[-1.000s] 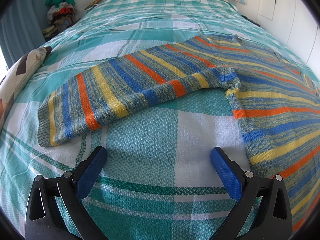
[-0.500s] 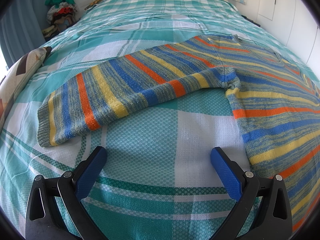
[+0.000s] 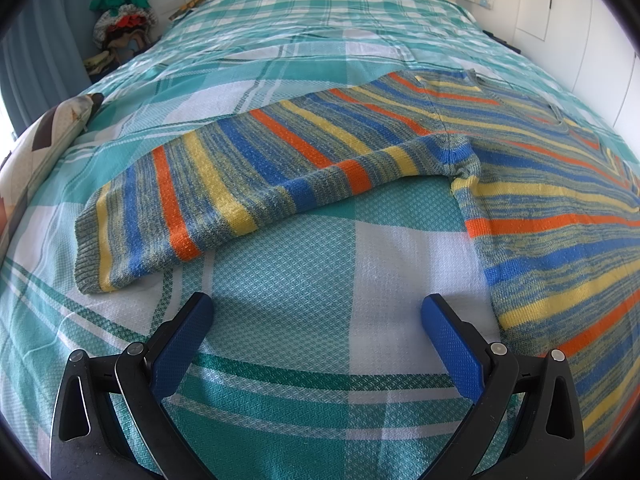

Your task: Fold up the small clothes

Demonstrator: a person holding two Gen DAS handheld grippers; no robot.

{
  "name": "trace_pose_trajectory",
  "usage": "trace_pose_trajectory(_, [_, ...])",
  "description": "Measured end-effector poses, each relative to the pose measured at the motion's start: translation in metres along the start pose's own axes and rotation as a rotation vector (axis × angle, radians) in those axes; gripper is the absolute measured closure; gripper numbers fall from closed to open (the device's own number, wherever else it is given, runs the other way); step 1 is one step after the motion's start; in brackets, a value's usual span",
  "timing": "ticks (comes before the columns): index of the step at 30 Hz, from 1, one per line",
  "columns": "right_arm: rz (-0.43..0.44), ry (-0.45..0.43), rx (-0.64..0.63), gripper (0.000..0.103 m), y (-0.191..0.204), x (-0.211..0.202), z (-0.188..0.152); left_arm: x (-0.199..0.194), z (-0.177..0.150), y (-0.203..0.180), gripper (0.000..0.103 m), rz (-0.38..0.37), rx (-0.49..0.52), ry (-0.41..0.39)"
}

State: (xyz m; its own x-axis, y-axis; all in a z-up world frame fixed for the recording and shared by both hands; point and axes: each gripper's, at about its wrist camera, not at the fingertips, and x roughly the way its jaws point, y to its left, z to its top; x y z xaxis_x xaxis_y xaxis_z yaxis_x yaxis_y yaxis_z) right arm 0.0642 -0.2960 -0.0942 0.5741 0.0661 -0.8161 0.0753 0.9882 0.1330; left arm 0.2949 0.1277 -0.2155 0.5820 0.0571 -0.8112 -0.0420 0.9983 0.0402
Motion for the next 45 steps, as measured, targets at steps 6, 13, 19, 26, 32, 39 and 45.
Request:
trace_pose_trajectory(6, [-0.003, -0.009, -0.006, 0.009, 0.0010, -0.0030, -0.0004, -0.0001, -0.0001, 0.0000, 0.000, 0.000, 0.000, 0.000])
trace_pose_trajectory(13, [-0.010, -0.005, -0.018, 0.009, 0.0040, -0.0026, -0.0014, -0.0003, -0.0005, 0.0000, 0.000, -0.001, -0.001, -0.006])
trace_pose_trajectory(19, [-0.014, 0.008, -0.009, 0.009, 0.0015, 0.0000, -0.0017, -0.0013, 0.0009, -0.0009, 0.000, 0.000, 0.000, -0.005])
trace_pose_trajectory(26, [-0.010, 0.020, -0.022, 0.009, 0.0039, 0.0037, -0.0019, -0.0007, 0.0002, -0.0007, 0.000, 0.000, 0.000, -0.005])
trace_pose_trajectory(32, [-0.015, 0.018, -0.015, 0.009, 0.0020, 0.0036, -0.0028, 0.0021, 0.0020, -0.0009, 0.000, 0.000, 0.001, 0.012])
trace_pose_trajectory(39, [-0.017, 0.018, -0.006, 0.010, -0.0002, 0.0032, -0.0028, 0.0025, 0.0017, 0.0018, 0.000, -0.008, -0.014, 0.034])
trace_pose_trajectory(45, [-0.015, 0.014, -0.006, 0.009, -0.0003, 0.0031, -0.0028, 0.0060, 0.0082, 0.0033, 0.000, -0.023, -0.009, 0.133])
